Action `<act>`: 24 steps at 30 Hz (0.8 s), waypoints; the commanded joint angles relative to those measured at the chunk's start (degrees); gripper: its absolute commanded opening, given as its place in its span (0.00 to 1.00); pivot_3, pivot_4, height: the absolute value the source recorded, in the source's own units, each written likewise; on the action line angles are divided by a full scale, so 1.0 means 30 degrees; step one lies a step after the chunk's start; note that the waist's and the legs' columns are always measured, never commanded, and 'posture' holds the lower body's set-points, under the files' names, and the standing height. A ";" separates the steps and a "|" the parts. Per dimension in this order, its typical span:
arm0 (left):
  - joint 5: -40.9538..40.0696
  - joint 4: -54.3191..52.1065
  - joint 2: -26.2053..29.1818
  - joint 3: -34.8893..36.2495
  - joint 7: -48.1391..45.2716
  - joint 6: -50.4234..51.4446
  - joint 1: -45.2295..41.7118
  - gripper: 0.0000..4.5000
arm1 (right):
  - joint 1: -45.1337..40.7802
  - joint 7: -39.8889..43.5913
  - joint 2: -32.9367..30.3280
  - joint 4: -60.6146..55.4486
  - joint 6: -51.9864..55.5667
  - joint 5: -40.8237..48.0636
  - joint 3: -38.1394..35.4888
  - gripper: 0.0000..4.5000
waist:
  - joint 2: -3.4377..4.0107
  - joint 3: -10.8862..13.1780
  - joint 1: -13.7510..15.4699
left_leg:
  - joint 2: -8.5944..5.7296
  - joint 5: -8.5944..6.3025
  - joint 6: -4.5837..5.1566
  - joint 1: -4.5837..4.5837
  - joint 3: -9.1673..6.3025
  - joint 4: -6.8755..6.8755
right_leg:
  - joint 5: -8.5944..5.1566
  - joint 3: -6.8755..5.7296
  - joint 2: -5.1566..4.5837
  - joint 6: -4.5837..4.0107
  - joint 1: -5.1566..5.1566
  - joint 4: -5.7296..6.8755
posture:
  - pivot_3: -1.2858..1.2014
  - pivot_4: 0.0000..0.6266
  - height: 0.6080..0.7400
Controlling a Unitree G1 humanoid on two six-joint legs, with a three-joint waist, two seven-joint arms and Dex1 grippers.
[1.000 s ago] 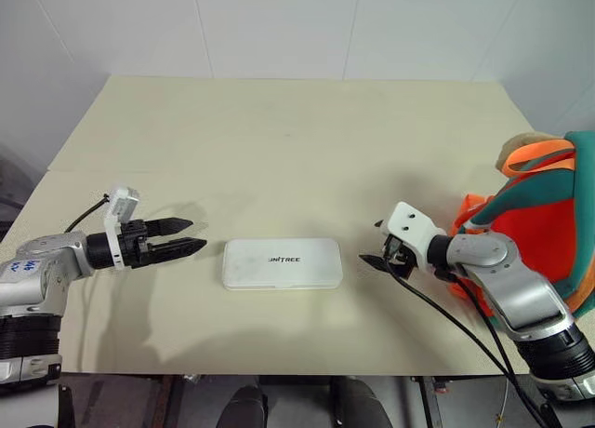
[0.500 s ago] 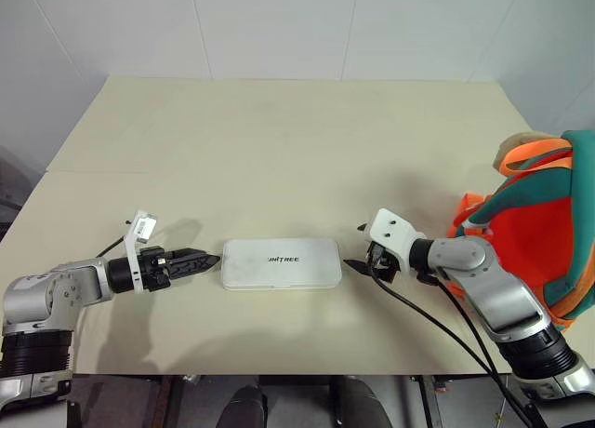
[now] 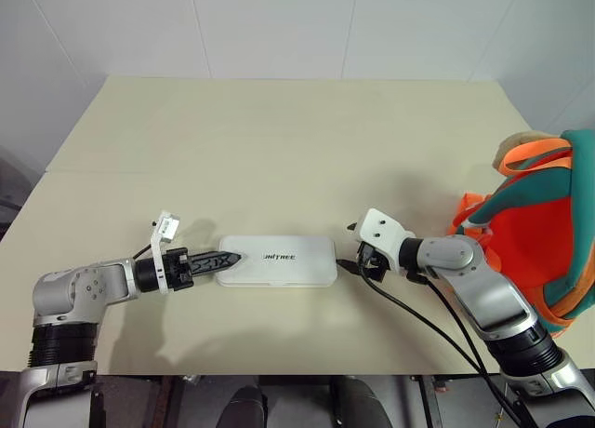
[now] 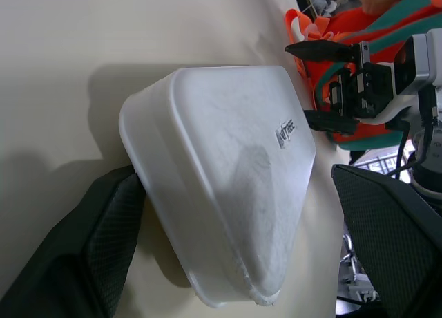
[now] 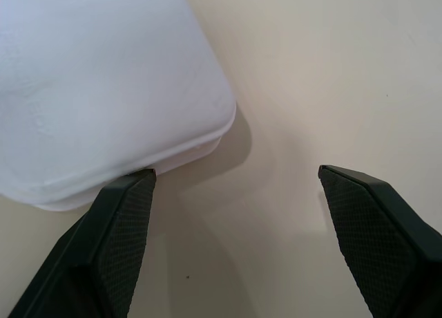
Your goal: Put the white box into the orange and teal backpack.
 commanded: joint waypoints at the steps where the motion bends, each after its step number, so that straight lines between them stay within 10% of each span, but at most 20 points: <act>1: -0.0144 0.0298 -0.0257 -0.0133 -0.0080 -0.0278 -0.0537 0.99 | -0.0260 0.0150 0.0089 -0.0418 -0.0344 -0.0023 -0.0049 1.00 | 0.0000 0.0000 0.0026 | 0.0000 0.0000 -0.0001 0.0000 0.0001 0.0001 | 0.0000 0.0001 0.0000 0.0000 0.0001 -0.0009 | 0.52 0.24 1.00; 11: 0.0072 0.1424 0.0034 -0.0715 -0.0821 -0.0876 -0.1382 0.99 | 0.0076 0.0231 -0.0113 -0.0581 -0.0401 -0.0071 -0.0321 1.00 | 0.0000 0.0000 0.0040 | -0.0002 0.0002 -0.0007 0.0000 0.0001 0.0001 | 0.0000 0.0000 -0.0001 0.0000 0.0001 -0.0016 | 0.52 0.24 1.00; 24: 0.1004 0.2785 0.0195 -0.2895 -0.2561 -0.1057 -0.2617 0.32 | 0.0335 0.0206 -0.0150 -0.0810 -0.0663 -0.0143 -0.0553 1.00 | -0.0008 -0.0005 0.0036 | -0.0006 0.0002 -0.0007 0.0036 0.0003 0.0020 | 0.0001 0.0000 -0.0001 0.0001 0.0049 -0.0022 | 0.52 0.24 1.00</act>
